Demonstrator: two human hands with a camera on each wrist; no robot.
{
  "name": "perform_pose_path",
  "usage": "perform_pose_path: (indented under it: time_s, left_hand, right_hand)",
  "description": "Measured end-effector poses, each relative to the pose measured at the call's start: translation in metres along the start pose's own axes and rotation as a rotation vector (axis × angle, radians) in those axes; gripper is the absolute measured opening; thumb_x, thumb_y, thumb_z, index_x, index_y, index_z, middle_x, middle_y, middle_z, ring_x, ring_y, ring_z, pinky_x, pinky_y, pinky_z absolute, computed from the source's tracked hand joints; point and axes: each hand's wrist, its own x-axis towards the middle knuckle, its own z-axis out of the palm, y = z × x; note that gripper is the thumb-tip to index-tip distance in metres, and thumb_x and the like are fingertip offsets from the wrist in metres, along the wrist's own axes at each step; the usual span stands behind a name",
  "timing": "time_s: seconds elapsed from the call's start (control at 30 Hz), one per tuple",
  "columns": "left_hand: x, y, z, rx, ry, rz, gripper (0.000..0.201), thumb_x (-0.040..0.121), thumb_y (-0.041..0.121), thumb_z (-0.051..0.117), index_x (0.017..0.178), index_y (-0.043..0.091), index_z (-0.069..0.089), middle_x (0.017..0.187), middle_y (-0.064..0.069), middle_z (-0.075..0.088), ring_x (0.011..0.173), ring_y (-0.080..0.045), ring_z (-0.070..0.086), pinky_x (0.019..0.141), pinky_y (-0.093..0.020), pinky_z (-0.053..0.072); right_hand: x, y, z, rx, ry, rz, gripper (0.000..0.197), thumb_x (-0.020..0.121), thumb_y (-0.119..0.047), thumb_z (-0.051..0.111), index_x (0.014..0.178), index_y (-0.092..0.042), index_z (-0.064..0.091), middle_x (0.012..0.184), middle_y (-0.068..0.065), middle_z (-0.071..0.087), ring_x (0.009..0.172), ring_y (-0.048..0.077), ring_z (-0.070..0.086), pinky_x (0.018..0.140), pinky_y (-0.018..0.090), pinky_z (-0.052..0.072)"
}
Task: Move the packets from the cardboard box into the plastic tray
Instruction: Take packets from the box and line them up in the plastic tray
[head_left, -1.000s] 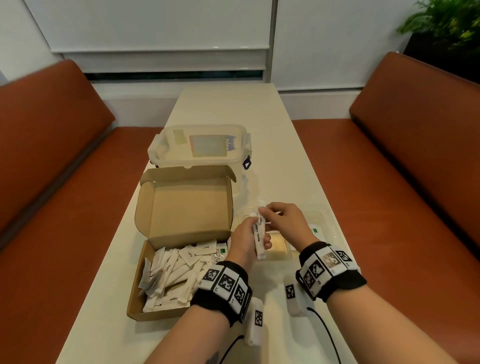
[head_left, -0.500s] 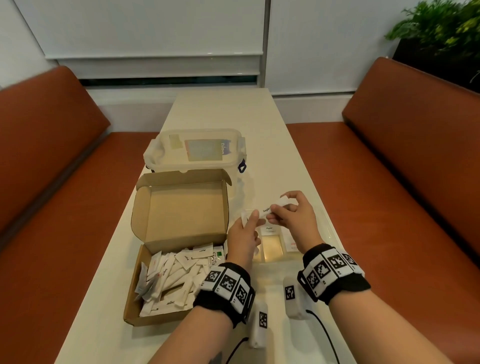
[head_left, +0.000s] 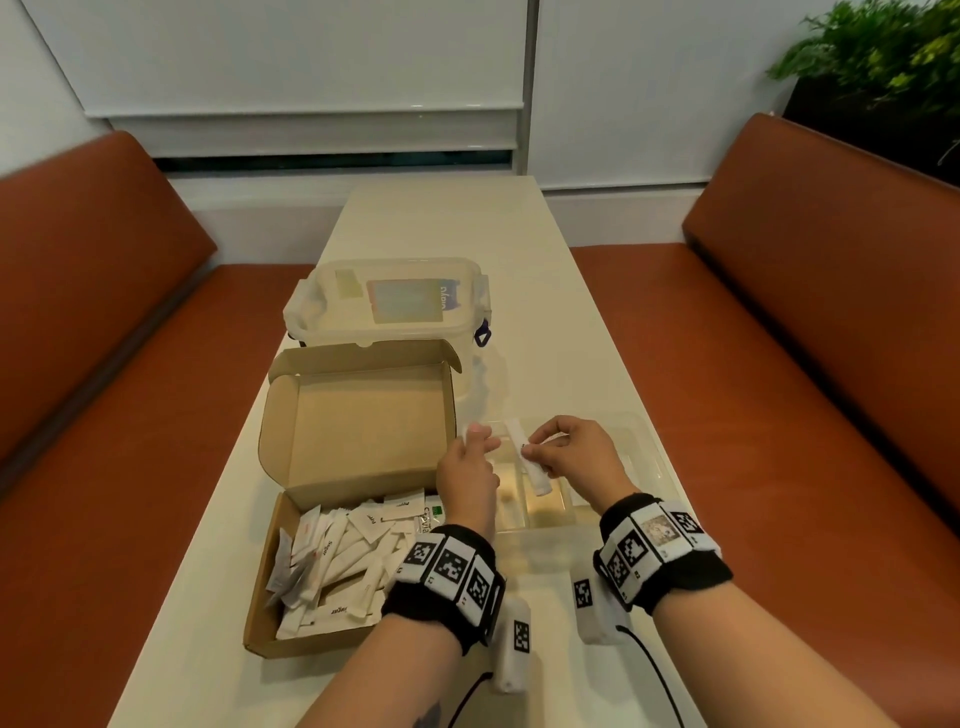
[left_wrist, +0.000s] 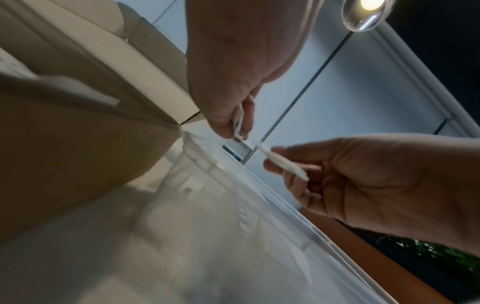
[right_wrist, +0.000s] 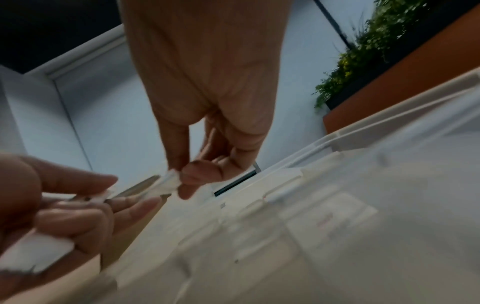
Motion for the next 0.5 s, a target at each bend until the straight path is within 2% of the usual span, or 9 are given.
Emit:
perform_pose_path:
  time_s: [0.07,0.13,0.23,0.33,0.5]
  left_hand:
    - [0.004,0.000,-0.003,-0.089,0.044,-0.058,0.026,0.099,0.029,0.042,0.088,0.016,0.062,0.094,-0.002,0.068,0.041,-0.006,0.031,0.043,-0.020,0.031]
    - [0.007,-0.001,-0.007,-0.130,0.051,-0.078,0.027,0.100,0.027,0.041,0.092,0.012,0.062,0.092,-0.003,0.068,0.037,-0.003,0.031,0.040,-0.018,0.030]
    - [0.008,-0.001,-0.008,-0.157,0.048,-0.082,0.028,0.100,0.027,0.041,0.092,0.011,0.063,0.090,-0.004,0.067,0.035,-0.002,0.031,0.038,-0.017,0.029]
    - [0.009,-0.003,-0.009,-0.150,0.042,-0.093,0.030,0.100,0.029,0.042,0.091,0.010,0.063,0.091,-0.005,0.068,0.034,-0.002,0.032,0.038,-0.018,0.028]
    - [0.009,-0.004,-0.010,-0.154,0.028,-0.102,0.030,0.100,0.029,0.043,0.087,0.012,0.063,0.089,-0.005,0.068,0.035,-0.003,0.032,0.037,-0.018,0.029]
  right_hand:
    - [0.002,0.002,0.010,-0.050,0.043,0.035,0.014,0.075,-0.003,0.074,0.082,-0.005,0.062,0.063,0.010,0.064,0.051,0.015,0.057,0.055,0.024,0.052]
    - [0.003,0.004,0.024,-0.163,0.028,0.029,0.013,0.076,0.000,0.069,0.084,-0.006,0.060,0.064,0.010,0.064,0.051,0.016,0.057,0.060,0.028,0.055]
    - [0.005,0.006,0.045,-0.368,-0.012,-0.026,0.012,0.079,0.001,0.060,0.088,-0.007,0.059,0.078,0.013,0.067,0.066,0.023,0.064,0.070,0.033,0.056]
    - [0.008,0.011,0.058,-0.635,-0.028,-0.112,0.014,0.085,0.000,0.050,0.094,-0.005,0.060,0.094,0.013,0.066,0.085,0.028,0.063,0.075,0.033,0.050]
    - [0.010,0.015,0.065,-0.940,-0.060,-0.152,0.020,0.089,-0.004,0.043,0.102,-0.007,0.058,0.101,0.012,0.064,0.092,0.029,0.062,0.068,0.031,0.041]
